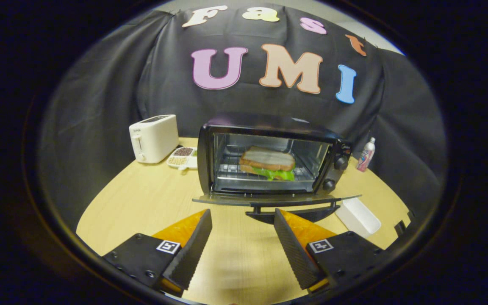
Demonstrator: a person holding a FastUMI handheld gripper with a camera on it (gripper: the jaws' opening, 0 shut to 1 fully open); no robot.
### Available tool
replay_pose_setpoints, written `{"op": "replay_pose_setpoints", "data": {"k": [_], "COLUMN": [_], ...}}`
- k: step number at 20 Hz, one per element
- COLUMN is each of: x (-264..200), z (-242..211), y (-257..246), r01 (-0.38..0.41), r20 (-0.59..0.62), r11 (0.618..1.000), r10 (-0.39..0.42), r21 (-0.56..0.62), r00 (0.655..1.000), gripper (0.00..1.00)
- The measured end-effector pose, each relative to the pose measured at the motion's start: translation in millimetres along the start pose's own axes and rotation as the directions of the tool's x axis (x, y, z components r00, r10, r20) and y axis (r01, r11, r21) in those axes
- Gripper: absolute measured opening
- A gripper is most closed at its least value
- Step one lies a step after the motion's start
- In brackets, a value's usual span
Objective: Open the toaster oven, put the food inside, and close the toaster oven door.
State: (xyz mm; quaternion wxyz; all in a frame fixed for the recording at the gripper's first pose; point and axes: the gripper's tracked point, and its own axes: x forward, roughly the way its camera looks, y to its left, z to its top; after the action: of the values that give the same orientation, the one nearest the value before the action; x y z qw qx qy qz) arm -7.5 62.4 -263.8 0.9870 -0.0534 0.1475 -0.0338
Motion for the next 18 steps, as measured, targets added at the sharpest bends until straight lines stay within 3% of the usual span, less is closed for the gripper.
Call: {"op": "replay_pose_setpoints", "data": {"k": [8,14,18], "x": [29,72,69], "z": [69,95,113], "y": [2,18,11], "r01": [0.002,-0.083,-0.094], "r20": [0.15,0.182,0.242], "r11": [0.999,0.994,0.993], "r10": [-0.01,0.069,0.074], "r21": [0.049,0.07,0.069], "r00": [0.989,0.981,0.967], "gripper": [0.94,0.94,0.94]}}
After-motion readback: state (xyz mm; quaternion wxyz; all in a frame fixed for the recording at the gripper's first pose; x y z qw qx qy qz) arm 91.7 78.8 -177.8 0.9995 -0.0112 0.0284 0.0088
